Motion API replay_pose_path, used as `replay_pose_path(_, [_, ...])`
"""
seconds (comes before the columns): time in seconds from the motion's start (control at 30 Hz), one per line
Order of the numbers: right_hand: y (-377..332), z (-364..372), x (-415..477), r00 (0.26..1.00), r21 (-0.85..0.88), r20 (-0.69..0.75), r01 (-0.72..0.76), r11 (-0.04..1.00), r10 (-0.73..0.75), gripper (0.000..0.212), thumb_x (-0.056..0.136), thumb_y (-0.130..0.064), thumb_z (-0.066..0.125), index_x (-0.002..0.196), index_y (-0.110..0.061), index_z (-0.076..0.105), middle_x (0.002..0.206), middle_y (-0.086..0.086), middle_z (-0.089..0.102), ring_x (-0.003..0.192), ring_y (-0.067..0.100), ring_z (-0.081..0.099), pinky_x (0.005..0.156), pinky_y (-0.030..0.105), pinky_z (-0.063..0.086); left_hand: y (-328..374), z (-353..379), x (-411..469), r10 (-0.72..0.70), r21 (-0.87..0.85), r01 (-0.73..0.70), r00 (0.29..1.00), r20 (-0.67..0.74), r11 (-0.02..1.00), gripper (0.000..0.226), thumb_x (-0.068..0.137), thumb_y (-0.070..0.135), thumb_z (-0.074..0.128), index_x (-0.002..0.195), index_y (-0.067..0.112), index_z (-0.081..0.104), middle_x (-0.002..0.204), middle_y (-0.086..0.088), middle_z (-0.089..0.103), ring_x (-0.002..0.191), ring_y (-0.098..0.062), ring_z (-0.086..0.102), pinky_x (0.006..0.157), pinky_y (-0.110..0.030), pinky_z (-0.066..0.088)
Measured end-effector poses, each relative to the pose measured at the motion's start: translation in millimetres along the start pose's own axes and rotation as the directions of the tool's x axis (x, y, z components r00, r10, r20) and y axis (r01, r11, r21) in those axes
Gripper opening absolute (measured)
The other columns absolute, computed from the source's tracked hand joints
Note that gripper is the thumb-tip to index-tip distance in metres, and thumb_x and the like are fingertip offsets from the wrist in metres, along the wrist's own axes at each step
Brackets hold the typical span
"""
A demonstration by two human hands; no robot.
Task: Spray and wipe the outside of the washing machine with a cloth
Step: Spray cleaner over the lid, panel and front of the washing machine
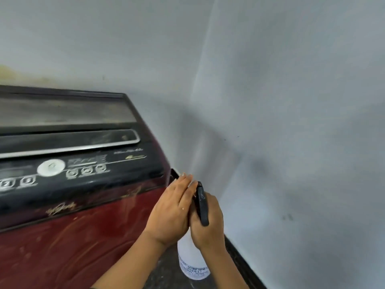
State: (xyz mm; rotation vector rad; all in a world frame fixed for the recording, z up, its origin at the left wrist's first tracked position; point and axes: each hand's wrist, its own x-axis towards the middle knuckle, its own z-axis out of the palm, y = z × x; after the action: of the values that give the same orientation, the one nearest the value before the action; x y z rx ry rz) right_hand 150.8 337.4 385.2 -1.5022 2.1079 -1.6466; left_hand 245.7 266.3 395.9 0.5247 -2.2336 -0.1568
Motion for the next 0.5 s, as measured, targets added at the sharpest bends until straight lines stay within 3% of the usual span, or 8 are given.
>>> replay_pose_path(0.17, [-11.4, -57.3, 73.0, 0.999, -0.152, 0.046, 0.017, 0.988, -0.011, 0.022, 0.089, -0.042, 0.054, 0.106, -0.047, 0.042, 0.097, -0.027, 0.048, 0.093, -0.015, 0.051, 0.070, 0.001, 0.042, 28.1, -4.7, 91.7, -0.130, -0.047, 0.134, 0.988, 0.084, 0.990, 0.047, 0.083, 0.013, 0.039, 0.125, -0.005, 0.049, 0.130, -0.024, 0.052, 0.125, -0.036, 0.047, 0.104, -0.049, 0.037])
replay_pose_path(0.23, [-5.5, -66.7, 102.4, 0.998, -0.200, 0.063, 0.026, 0.979, -0.014, 0.022, 0.088, -0.057, 0.045, 0.106, -0.044, 0.046, 0.096, -0.027, 0.048, 0.088, -0.008, 0.054, 0.066, 0.005, 0.043, 21.3, 1.8, 124.0, -0.230, -0.046, 0.237, 0.966, 0.116, 0.970, 0.048, 0.085, 0.010, 0.041, 0.131, -0.002, 0.042, 0.138, -0.022, 0.044, 0.131, -0.034, 0.039, 0.108, -0.046, 0.034])
replay_pose_path(0.27, [-0.2, -68.8, 114.7, 0.998, -0.244, 0.063, 0.036, 0.969, -0.021, 0.034, 0.085, -0.065, 0.038, 0.107, -0.040, 0.047, 0.096, -0.024, 0.050, 0.084, -0.002, 0.056, 0.067, 0.009, 0.044, 15.0, 6.7, 136.6, -0.268, -0.044, 0.275, 0.956, 0.119, 0.960, 0.047, 0.086, 0.008, 0.044, 0.133, 0.000, 0.041, 0.139, -0.021, 0.044, 0.130, -0.034, 0.039, 0.108, -0.044, 0.034])
replay_pose_path(0.37, [33.3, -65.1, 158.3, 0.997, -0.357, 0.076, 0.002, 0.934, 0.027, 0.057, 0.081, -0.076, 0.027, 0.111, -0.034, 0.050, 0.099, -0.009, 0.059, 0.083, 0.012, 0.060, 0.066, 0.026, 0.050, -11.7, 41.7, 170.7, -0.380, -0.053, 0.388, 0.917, 0.122, 0.920, 0.040, 0.089, 0.017, 0.047, 0.127, 0.005, 0.046, 0.122, -0.016, 0.056, 0.109, -0.033, 0.054, 0.090, -0.042, 0.045])
replay_pose_path(0.5, [98.0, -39.6, 191.1, 0.972, -0.241, 0.171, -0.115, 0.964, 0.159, 0.069, 0.081, -0.070, 0.032, 0.130, -0.024, 0.047, 0.115, 0.002, 0.063, 0.099, 0.020, 0.061, 0.080, 0.030, 0.049, -45.6, 111.1, 182.2, -0.562, 0.004, 0.579, 0.790, 0.243, 0.816, 0.035, 0.093, 0.029, 0.040, 0.123, 0.013, 0.048, 0.114, -0.007, 0.061, 0.095, -0.028, 0.059, 0.069, -0.034, 0.043])
